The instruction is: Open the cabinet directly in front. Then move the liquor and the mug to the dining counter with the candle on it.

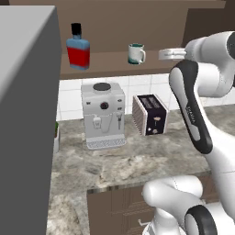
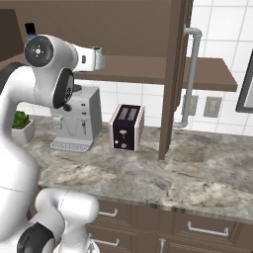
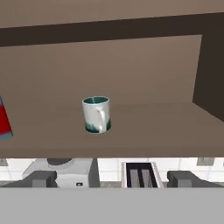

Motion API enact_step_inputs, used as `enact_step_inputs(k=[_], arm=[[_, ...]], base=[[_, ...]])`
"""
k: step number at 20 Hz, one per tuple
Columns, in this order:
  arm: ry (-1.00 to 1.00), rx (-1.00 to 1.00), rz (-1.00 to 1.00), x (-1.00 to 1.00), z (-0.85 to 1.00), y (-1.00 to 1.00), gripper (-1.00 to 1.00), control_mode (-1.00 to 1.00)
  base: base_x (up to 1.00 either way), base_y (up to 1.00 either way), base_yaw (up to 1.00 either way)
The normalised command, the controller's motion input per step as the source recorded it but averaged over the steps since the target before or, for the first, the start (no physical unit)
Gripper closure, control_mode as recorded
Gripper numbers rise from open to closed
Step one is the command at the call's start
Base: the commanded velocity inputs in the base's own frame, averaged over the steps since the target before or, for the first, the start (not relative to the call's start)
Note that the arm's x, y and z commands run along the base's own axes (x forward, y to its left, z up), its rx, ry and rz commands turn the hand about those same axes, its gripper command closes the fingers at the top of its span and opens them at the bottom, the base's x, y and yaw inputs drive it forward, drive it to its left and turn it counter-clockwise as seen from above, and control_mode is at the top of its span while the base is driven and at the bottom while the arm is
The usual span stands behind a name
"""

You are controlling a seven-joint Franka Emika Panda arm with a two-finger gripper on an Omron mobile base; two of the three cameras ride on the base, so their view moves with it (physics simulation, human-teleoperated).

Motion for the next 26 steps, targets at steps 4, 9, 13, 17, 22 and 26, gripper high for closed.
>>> enact_step_inputs(k=[4,9,13,17,22,26], arm=[[0.04,0.00,0.01,0.16,0.01,0.07,-1.00,-1.00],[0.05,0.00,0.01,0.07,0.00,0.38,-1.00,-1.00],[0.03,0.00,0.00,0.05,0.00,0.47,-1.00,-1.00],[0.00,0.00,0.00,0.06,-0.03,0.08,-1.00,-1.00],[0.00,0.00,0.05,0.24,-0.20,-0.20,-1.00,-1.00],[0.00,0.00,0.04,0.39,-0.03,-0.22,-1.00,-1.00]], base=[[0.00,0.00,0.00],[0.00,0.00,0.00],[0.00,0.00,0.00],[0.00,0.00,0.00],[0.00,0.00,0.00],[0.00,0.00,0.00]])
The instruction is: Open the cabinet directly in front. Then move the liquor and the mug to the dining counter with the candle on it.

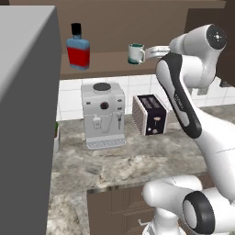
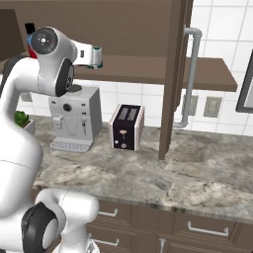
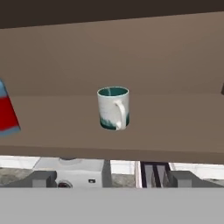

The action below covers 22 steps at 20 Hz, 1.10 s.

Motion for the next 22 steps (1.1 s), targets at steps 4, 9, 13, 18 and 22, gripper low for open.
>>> enact_step_inputs(k=[4,9,13,18,22], arm=[[0.00,0.00,0.01,0.34,0.00,-0.05,-1.00,-1.00],[0.00,0.00,0.00,0.30,-0.01,0.00,-1.00,-1.00],[0.00,0.00,0.00,0.33,-0.01,0.00,-1.00,-1.00],[0.00,0.00,0.00,0.34,-0.06,0.00,-1.00,-1.00],[0.00,0.00,0.01,0.32,-0.10,0.00,-1.00,-1.00]], base=[[0.00,0.00,0.00],[0.00,0.00,0.00],[0.00,0.00,0.00],[0.00,0.00,0.00],[0.00,0.00,0.00]])
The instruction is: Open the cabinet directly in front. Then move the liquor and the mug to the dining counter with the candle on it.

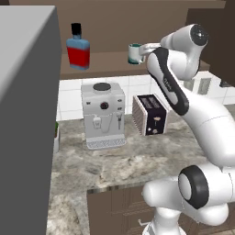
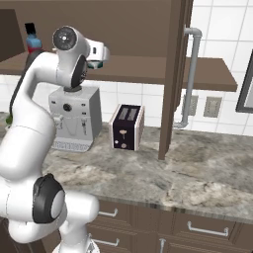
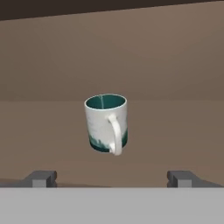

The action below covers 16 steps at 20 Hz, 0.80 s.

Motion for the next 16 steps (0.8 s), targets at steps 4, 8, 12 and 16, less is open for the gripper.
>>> enact_step_inputs(k=[4,8,12,16], arm=[[0.00,0.00,0.01,0.39,-0.08,0.00,-1.00,-1.00],[0.00,0.00,0.03,0.24,-0.10,0.00,-1.00,-1.00],[0.00,0.00,0.05,0.16,-0.10,0.00,-1.00,-1.00],[0.00,0.00,0.06,0.13,-0.15,0.00,-1.00,-1.00]], base=[[0.00,0.00,0.00],[0.00,0.00,0.00],[0.00,0.00,0.00],[0.00,0.00,0.00]])
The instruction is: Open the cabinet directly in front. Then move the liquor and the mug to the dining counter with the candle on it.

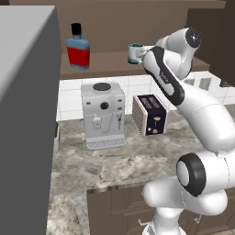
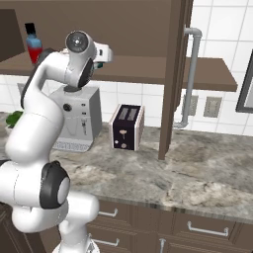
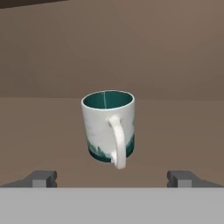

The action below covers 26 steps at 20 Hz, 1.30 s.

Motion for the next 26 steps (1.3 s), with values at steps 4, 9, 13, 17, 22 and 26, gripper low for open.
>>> enact_step_inputs(k=[4,9,13,17,22,26], arm=[[0.00,0.00,0.05,0.20,-0.08,0.00,-1.00,-1.00],[0.00,0.00,0.03,0.29,-0.16,0.00,-1.00,-1.00],[0.00,0.00,0.01,0.34,-0.08,0.00,-1.00,-1.00],[0.00,0.00,0.00,0.45,-0.04,0.00,-1.00,-1.00],[0.00,0.00,0.00,0.41,-0.09,0.00,-1.00,-1.00],[0.00,0.00,0.00,0.38,-0.15,0.07,-1.00,-1.00]], base=[[0.00,0.00,0.00],[0.00,0.00,0.00],[0.00,0.00,0.00],[0.00,0.00,0.00],[0.00,0.00,0.00],[0.00,0.00,0.00]])
